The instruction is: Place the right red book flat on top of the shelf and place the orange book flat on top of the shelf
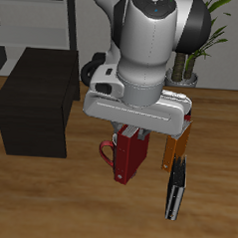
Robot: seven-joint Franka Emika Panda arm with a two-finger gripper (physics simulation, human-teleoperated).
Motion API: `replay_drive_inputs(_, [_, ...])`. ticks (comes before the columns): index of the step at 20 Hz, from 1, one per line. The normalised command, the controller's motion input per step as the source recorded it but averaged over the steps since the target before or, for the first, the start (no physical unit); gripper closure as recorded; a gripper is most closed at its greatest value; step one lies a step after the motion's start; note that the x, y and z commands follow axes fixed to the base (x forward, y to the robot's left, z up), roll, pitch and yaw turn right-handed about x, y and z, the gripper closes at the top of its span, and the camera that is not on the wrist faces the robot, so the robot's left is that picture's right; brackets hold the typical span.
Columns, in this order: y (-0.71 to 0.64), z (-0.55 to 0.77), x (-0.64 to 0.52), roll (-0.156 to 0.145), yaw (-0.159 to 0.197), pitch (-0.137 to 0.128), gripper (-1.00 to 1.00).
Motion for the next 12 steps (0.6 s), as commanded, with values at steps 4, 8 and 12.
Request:
replay_drive_inputs(4, [-0.08,0.64,-0.60,0.036,0.111,-0.035,1.00])
replay_drive_inputs(8, [-0.25,0.60,-0.73,-0.018,0.106,-0.062,1.00])
replay_drive_inputs(12, [-0.20,0.47,-0.67,0.019,0.016,-0.067,1.00])
